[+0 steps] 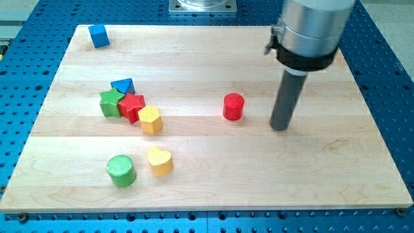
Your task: Push the red circle towards the top center
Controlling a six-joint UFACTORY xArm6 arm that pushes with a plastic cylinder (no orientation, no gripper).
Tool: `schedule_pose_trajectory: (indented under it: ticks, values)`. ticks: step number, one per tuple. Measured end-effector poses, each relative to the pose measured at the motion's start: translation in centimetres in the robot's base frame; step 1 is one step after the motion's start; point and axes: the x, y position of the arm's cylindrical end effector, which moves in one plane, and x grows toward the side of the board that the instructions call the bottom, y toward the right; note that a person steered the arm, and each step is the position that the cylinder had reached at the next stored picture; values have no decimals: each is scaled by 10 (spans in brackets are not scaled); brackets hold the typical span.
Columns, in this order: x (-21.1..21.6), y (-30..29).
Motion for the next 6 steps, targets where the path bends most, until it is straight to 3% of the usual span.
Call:
schedule_pose_trajectory:
  ticks: [1, 2, 3, 4, 5, 6]
  values:
    - [-19, -61]
    - [-78, -81]
    - [-55, -76]
    - [-54, -109]
    - [-125, -117]
    - [-141, -117]
